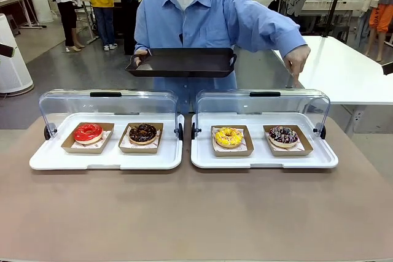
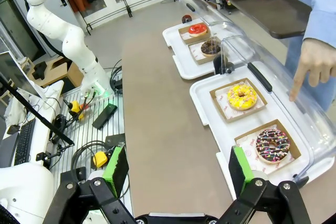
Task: Provide the desired donut to the person.
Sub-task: Pick up and lift the Paper togo box containing the Donut pointed at by the person.
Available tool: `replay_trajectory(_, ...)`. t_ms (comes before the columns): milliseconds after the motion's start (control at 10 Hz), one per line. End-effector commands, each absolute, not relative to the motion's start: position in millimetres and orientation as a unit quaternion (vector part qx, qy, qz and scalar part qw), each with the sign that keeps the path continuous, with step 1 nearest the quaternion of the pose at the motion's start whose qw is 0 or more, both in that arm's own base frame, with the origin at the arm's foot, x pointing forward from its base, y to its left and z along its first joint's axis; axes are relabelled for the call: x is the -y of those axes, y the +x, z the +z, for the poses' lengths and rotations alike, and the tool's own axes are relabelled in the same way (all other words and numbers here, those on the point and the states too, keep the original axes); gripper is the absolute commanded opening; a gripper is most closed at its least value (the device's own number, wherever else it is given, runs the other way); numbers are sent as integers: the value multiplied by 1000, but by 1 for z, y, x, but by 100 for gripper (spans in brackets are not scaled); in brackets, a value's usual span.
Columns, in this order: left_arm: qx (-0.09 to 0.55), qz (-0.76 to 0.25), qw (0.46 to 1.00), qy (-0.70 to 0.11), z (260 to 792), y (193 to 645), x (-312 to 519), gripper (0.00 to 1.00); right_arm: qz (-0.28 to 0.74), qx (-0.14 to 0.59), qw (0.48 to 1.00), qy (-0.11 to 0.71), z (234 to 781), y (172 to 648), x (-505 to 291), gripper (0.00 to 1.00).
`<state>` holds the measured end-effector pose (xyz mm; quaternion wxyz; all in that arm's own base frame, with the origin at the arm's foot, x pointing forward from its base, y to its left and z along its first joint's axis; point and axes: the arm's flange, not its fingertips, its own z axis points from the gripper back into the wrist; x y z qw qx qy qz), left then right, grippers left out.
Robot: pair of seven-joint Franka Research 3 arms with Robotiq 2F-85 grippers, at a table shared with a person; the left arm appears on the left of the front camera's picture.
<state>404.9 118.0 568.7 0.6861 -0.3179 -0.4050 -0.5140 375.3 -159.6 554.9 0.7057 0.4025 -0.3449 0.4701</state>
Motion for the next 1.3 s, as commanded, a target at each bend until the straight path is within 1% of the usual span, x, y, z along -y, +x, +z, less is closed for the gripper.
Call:
replay_trajectory(0, 405, -515, 686, -317, 570, 405, -118, 100, 470, 345, 704, 404, 555, 376, 159, 100)
replay_trajectory(300, 405, -515, 686, -317, 570, 405, -118, 100, 470, 345, 706, 403, 555, 375, 160, 100)
replay_trajectory(400, 405, -515, 686, -317, 570, 405, -118, 100, 525, 290, 719, 352, 561, 373, 136, 100)
replay_trajectory(600, 405, -515, 686, -317, 570, 405, -118, 100, 584, 197, 734, 286, 563, 376, 90, 100)
replay_trajectory(800, 405, -515, 686, -317, 570, 405, -118, 100, 612, 165, 741, 222, 546, 387, 55, 100)
replay_trajectory(1000, 405, -515, 686, -317, 570, 405, -118, 100, 638, 149, 736, 172, 522, 396, 25, 100)
replay_trajectory(1200, 405, -515, 686, -317, 570, 405, -118, 100, 666, 127, 729, 97, 489, 409, -1, 100)
